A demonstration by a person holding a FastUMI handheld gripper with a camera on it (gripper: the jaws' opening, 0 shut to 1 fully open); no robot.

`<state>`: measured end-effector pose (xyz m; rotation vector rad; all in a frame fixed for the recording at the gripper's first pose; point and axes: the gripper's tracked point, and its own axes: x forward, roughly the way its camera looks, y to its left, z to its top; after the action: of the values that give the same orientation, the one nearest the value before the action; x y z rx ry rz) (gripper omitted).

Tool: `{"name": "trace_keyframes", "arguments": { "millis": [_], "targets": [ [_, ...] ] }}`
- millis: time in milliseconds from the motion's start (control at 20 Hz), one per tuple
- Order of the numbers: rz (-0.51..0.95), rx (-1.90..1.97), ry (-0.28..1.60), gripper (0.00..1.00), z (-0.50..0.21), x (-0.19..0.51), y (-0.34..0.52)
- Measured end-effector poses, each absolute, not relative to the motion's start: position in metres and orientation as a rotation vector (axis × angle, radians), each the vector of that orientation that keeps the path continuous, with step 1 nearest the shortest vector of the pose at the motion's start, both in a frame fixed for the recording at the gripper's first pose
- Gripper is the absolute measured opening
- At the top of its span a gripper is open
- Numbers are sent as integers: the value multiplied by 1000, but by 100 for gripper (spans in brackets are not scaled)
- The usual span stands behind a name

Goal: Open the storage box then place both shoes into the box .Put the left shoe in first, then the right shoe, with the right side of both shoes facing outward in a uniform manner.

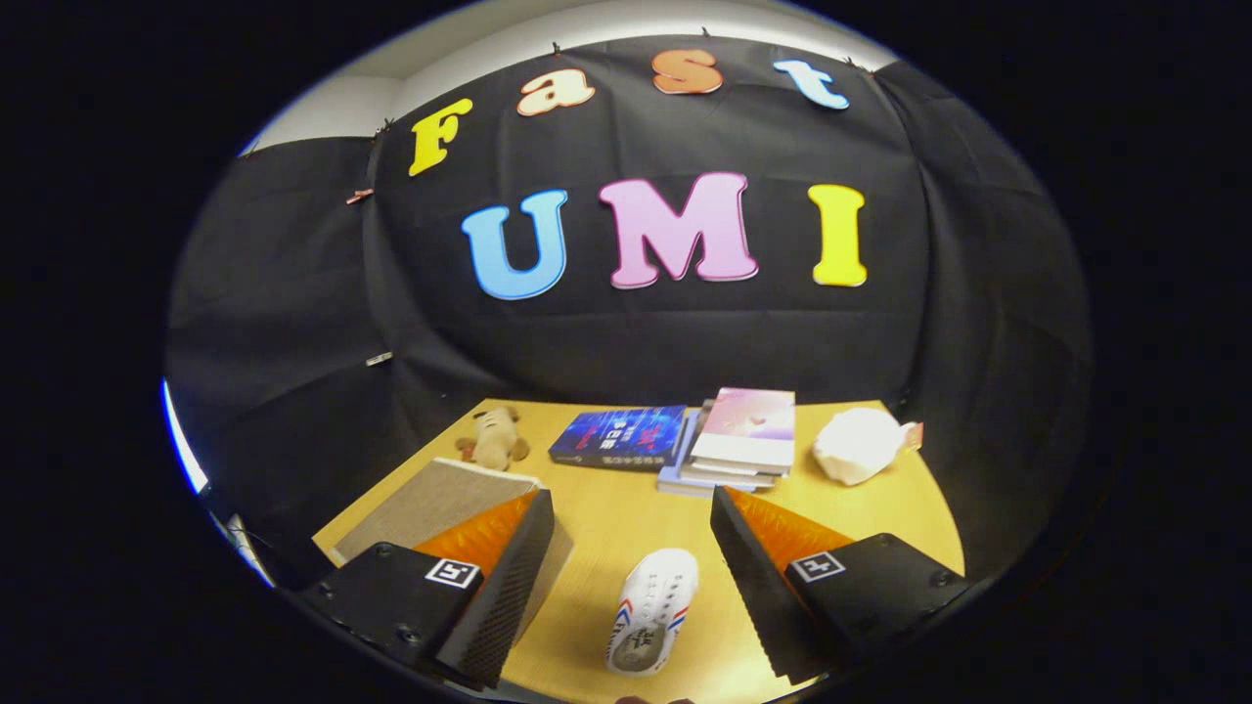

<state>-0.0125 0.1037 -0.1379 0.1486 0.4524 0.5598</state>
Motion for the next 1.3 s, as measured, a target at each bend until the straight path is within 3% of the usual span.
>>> {"name": "trace_keyframes", "arguments": {
  "millis": [550, 1300],
  "targets": [
    [1004, 432, 808, 98, -210, -88, 193],
    [1159, 820, 1181, 96, -258, -140, 255]
  ]
}}
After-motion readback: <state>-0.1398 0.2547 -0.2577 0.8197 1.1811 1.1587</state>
